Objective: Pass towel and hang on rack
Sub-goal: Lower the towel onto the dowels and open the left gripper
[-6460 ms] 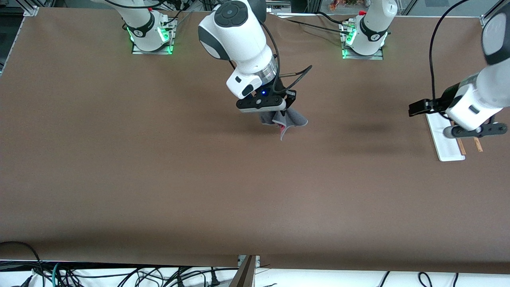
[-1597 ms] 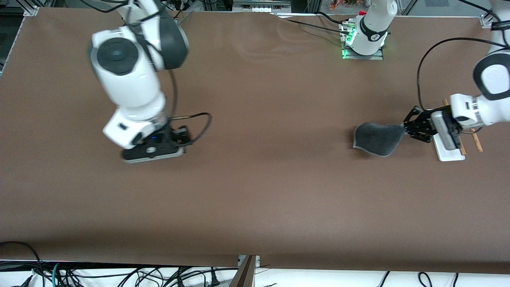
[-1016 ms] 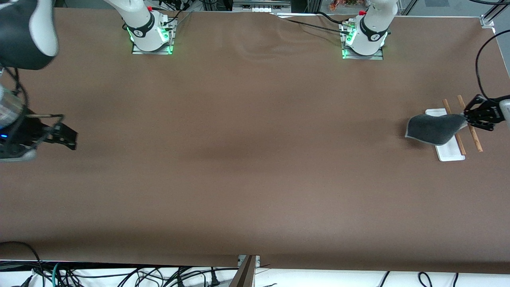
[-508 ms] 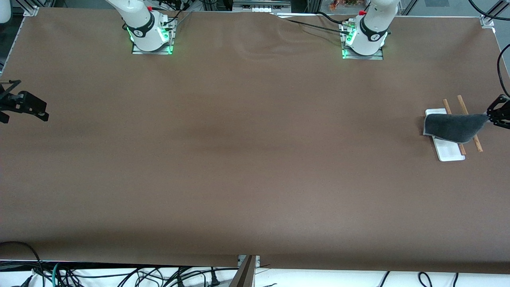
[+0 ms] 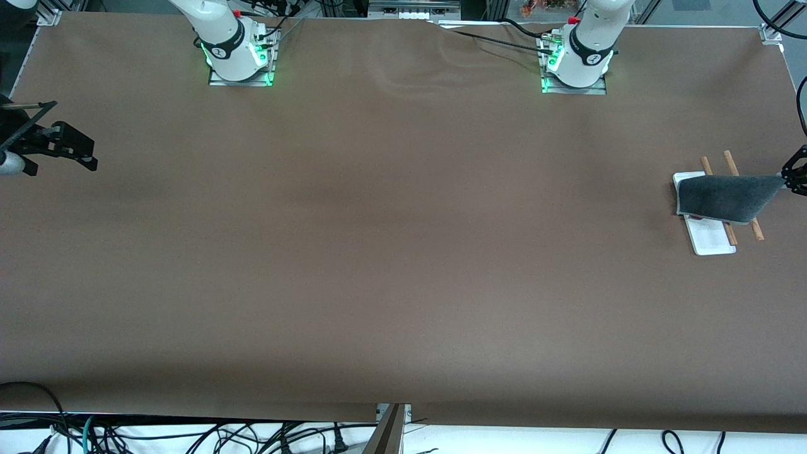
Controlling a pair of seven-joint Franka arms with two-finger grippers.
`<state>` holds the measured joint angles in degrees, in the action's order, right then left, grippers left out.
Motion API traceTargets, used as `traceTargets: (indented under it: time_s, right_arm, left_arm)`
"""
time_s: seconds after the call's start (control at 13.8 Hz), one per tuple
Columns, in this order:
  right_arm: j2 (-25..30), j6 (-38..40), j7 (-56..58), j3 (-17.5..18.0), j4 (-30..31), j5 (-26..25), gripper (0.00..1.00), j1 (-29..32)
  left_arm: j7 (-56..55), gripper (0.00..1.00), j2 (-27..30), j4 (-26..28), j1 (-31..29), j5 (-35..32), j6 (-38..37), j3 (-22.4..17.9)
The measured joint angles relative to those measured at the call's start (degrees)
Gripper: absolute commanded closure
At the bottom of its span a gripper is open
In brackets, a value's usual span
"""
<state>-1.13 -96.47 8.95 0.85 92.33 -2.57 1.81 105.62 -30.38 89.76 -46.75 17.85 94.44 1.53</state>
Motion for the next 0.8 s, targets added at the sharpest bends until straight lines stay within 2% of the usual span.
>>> traceTargets:
  time_s: [0.58,0.73,0.8]
  right_arm:
    - [0.04,0.26,-2.29,0.54,-0.3,0.12,0.0,0.03]
    - [0.02,0.28,-2.31,0.62,-0.34,0.13,0.0,-0.05]
    - [-0.02,0.28,-2.31,0.61,-0.36,0.13,0.0,-0.04]
  left_arm:
    - [3.78,0.99,-3.44,-1.88,-2.76,-0.01,2.05,0.01]
    - [4.35,0.9,-4.27,-1.89,-3.31,-0.01,2.5,0.01]
    - [4.46,0.72,-4.68,-1.91,-3.52,-0.01,2.61,0.02]
